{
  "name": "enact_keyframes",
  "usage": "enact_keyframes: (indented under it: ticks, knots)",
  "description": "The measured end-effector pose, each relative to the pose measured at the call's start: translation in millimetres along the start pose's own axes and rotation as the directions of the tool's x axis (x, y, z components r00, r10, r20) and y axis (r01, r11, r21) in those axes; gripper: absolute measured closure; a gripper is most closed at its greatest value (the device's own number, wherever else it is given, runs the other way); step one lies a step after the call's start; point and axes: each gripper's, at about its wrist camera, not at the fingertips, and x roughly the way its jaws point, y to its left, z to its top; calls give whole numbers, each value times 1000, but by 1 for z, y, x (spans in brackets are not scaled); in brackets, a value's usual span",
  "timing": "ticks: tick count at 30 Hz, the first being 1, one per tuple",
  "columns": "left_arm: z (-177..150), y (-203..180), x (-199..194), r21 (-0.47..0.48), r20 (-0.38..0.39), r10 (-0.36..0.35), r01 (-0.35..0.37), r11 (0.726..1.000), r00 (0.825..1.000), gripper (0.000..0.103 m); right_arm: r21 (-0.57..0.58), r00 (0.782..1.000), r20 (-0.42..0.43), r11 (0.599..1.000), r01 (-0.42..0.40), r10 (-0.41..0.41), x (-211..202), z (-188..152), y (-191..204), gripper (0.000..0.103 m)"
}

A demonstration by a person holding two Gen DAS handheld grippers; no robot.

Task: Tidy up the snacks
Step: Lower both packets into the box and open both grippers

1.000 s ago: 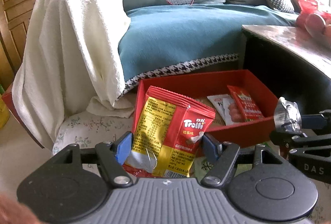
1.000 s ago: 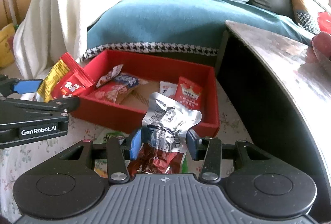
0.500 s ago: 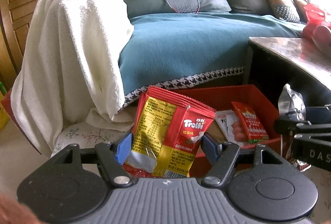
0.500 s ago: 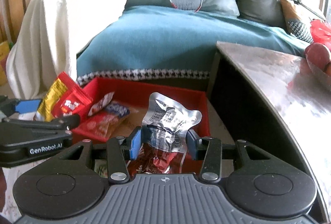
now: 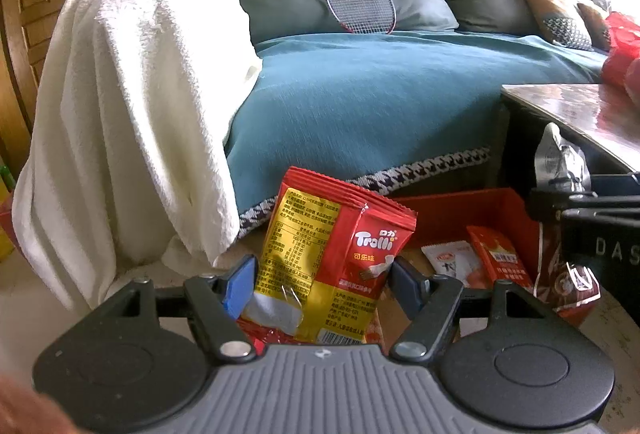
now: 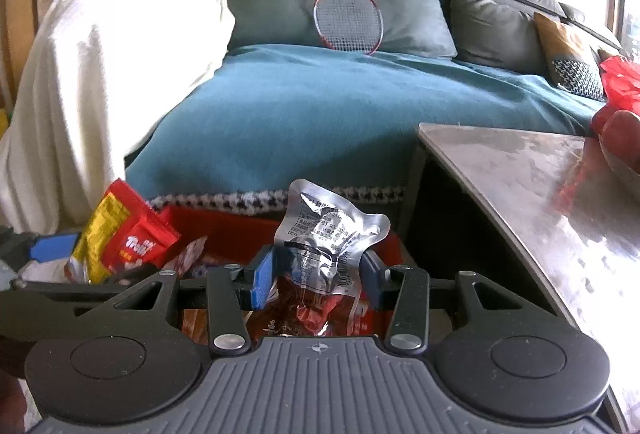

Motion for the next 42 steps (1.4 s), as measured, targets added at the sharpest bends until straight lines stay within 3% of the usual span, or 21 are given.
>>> enact_keyframes:
  ticks: [14, 42]
  knots:
    - [23, 2, 44, -27, -20, 19, -19, 999, 1000, 38, -18, 1000, -3, 1000, 14, -14, 41, 13, -4, 50]
    - [24, -7, 98, 3, -103, 19, -19, 1000, 995, 39, -45, 984, -176, 999, -24, 15, 110, -5, -2, 50]
